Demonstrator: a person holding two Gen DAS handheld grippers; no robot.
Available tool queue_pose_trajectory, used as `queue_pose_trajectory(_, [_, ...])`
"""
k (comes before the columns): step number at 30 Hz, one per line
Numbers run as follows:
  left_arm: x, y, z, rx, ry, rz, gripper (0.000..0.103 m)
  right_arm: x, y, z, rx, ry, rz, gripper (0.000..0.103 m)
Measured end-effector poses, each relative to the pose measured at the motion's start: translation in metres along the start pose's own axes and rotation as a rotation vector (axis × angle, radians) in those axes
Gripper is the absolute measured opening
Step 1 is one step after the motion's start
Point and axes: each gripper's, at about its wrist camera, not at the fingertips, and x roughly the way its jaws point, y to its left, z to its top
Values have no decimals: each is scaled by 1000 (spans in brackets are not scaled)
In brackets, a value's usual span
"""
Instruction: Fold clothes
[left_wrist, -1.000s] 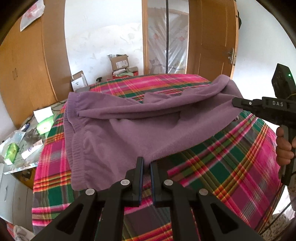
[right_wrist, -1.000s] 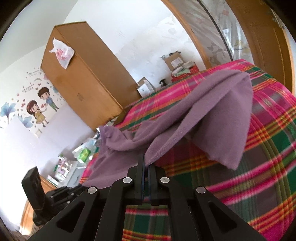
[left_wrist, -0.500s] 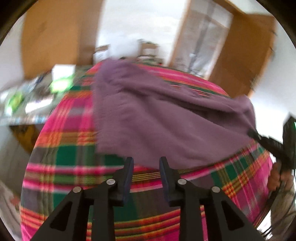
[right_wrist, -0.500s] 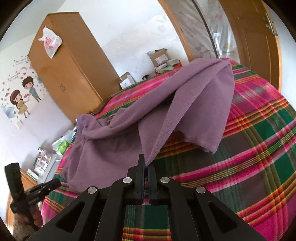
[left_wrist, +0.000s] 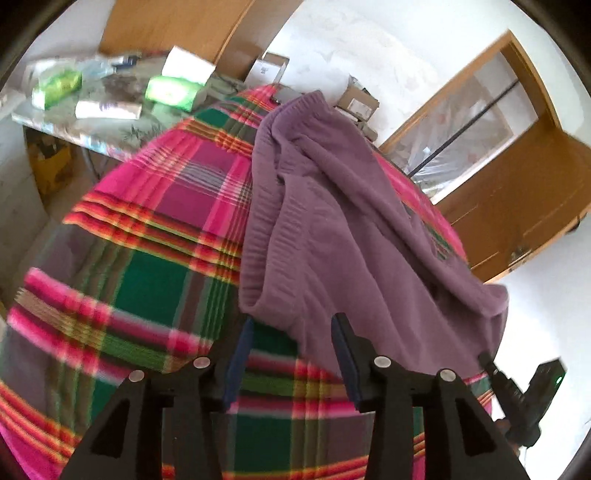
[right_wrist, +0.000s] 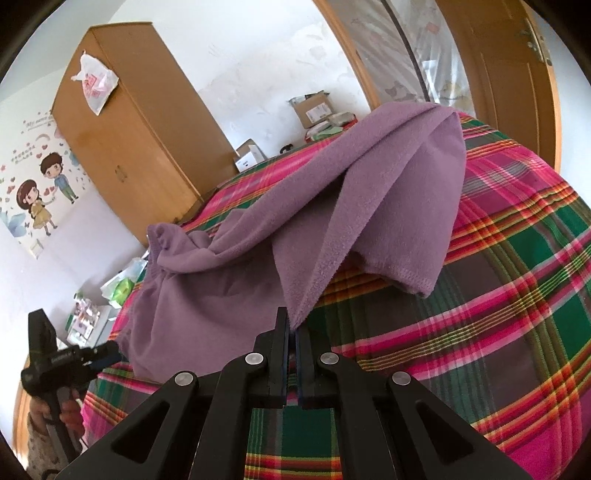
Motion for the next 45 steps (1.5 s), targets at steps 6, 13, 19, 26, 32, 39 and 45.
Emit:
queue_pose_trajectory(6, [-1, 4, 4, -78, -34, -2, 23, 4, 0, 2, 4, 5, -2, 3])
queue_pose_trajectory(13, [-19, 4, 4, -79, -120, 11, 9, -1, 2, 3, 11, -10, 10, 3])
queue_pose_trajectory(19, [-43, 9, 2, -81, -184, 13, 9, -12, 14, 3, -2, -31, 42, 3])
queue_pose_trajectory(26, [-65, 19, -7, -95, -224, 16, 9, -25, 24, 0, -16, -40, 69, 3])
queue_pose_trajectory(32, [-78, 28, -20, -98, -241, 30, 9, -35, 31, -9, -22, -35, 80, 3])
queue_pose_trajectory(39, [-93, 41, -37, -103, -257, 66, 9, -43, 38, -23, -27, -11, 115, 3])
queue_pose_trajectory(45, [-101, 52, -48, -127, -269, 93, 9, -46, 43, -38, -37, 29, 138, 3])
